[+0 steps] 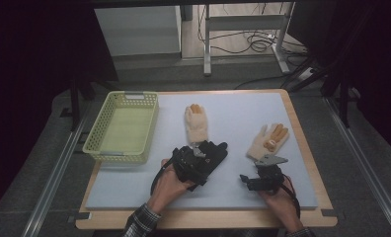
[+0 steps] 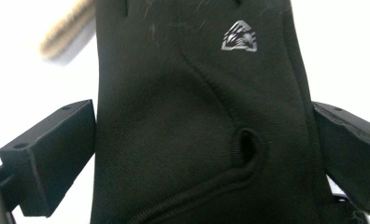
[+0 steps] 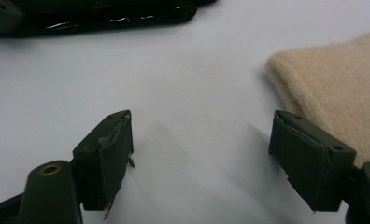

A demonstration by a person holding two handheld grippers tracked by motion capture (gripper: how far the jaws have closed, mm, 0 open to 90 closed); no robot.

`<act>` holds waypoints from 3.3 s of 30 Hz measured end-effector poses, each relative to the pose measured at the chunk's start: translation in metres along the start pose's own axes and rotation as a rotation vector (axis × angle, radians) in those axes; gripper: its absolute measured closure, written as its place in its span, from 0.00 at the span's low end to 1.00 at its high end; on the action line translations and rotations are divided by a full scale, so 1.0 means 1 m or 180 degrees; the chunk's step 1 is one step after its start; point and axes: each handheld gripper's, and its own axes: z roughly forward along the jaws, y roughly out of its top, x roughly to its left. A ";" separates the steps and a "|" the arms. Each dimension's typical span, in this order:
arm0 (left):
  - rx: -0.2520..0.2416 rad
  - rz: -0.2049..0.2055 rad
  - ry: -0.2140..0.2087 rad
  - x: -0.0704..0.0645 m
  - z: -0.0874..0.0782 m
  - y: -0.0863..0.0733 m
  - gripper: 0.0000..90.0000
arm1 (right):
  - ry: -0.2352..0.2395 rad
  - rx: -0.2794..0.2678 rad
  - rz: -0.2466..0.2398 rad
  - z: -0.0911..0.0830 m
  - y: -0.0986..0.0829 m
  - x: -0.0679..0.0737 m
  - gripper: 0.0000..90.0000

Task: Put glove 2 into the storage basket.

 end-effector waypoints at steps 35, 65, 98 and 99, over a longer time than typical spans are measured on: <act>-0.0123 -0.0020 -0.0155 0.010 -0.031 0.003 0.71 | -0.0001 0.0003 -0.0001 0.000 0.000 0.000 0.24; -0.0198 -0.0308 0.0214 0.070 -0.093 0.036 0.71 | 0.0002 0.0005 -0.0007 0.000 0.000 0.000 0.24; -0.0143 -0.1203 0.1003 0.196 -0.142 -0.008 0.70 | 0.0004 -0.0011 -0.0005 0.000 0.000 0.000 0.24; -0.0127 -0.1233 0.1020 0.200 -0.142 -0.012 0.70 | 0.0005 -0.0011 -0.0005 0.000 0.000 0.000 0.24</act>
